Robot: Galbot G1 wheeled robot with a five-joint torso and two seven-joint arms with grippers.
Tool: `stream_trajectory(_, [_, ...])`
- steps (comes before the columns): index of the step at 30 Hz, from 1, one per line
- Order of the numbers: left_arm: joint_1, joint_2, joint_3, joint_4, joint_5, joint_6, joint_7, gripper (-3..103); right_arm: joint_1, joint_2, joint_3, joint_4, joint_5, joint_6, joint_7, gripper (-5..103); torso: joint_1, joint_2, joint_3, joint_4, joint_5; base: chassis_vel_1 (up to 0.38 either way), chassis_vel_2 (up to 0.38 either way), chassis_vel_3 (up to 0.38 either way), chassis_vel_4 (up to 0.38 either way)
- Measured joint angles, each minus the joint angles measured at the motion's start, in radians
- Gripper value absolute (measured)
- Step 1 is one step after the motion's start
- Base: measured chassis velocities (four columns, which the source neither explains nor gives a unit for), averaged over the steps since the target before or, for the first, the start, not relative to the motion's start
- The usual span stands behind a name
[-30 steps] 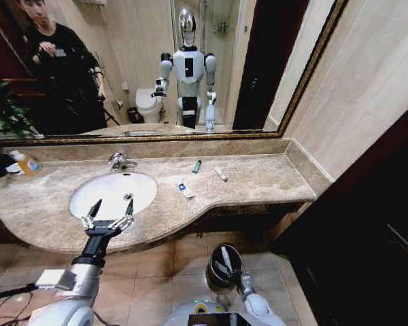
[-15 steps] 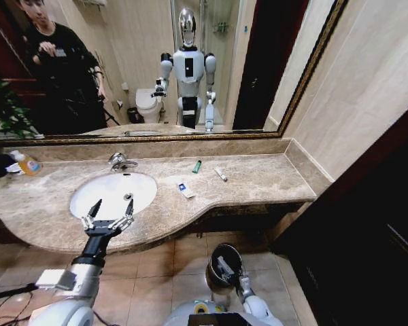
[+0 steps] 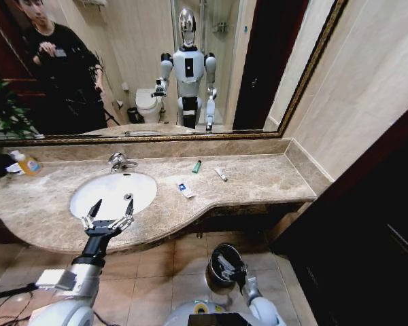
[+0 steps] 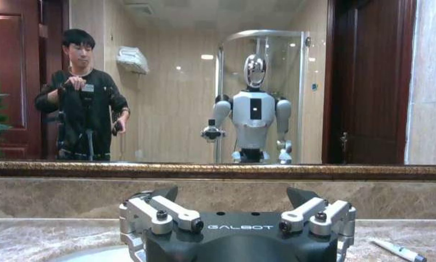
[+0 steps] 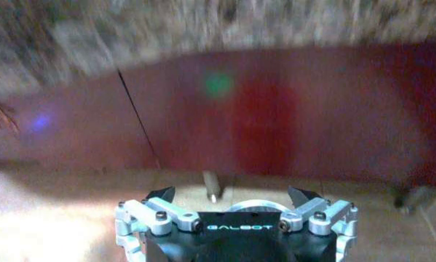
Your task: Pick up the trash from the sink and place it in the trash bin.
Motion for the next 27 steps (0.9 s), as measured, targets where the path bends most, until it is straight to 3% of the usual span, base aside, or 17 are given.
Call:
stream_trajectory(5, [0.000, 0.000, 0.000, 0.000, 0.000, 0.000, 0.000, 100, -0.094, -0.056, 0.010, 0.181, 0.037, 0.020, 0.003, 100, 0.000, 0.000, 0.000, -0.0001, 0.0000, 0.000, 0.000, 0.000, 0.000])
stream_trajectory(12, [0.000, 0.000, 0.000, 0.000, 0.000, 0.000, 0.000, 100, -0.165, -0.082, 0.038, 0.374, 0.044, 0.033, 0.012, 100, 0.000, 0.000, 0.000, -0.0001, -0.0001, 0.000, 0.000, 0.000, 0.000])
stream_trajectory(19, [0.000, 0.000, 0.000, 0.000, 0.000, 0.000, 0.000, 100, -0.100, -0.093, 0.026, 0.552, 0.048, -0.076, 0.027, 100, 0.000, 0.000, 0.000, -0.0001, -0.0002, 0.000, 0.000, 0.000, 0.000])
stream_trajectory(27, [0.000, 0.000, 0.000, 0.000, 0.000, 0.000, 0.000, 100, 0.113, -0.162, -0.072, 0.523, 0.063, -0.194, 0.019, 100, 0.000, 0.000, 0.000, 0.0000, -0.0001, 0.000, 0.000, 0.000, 0.000])
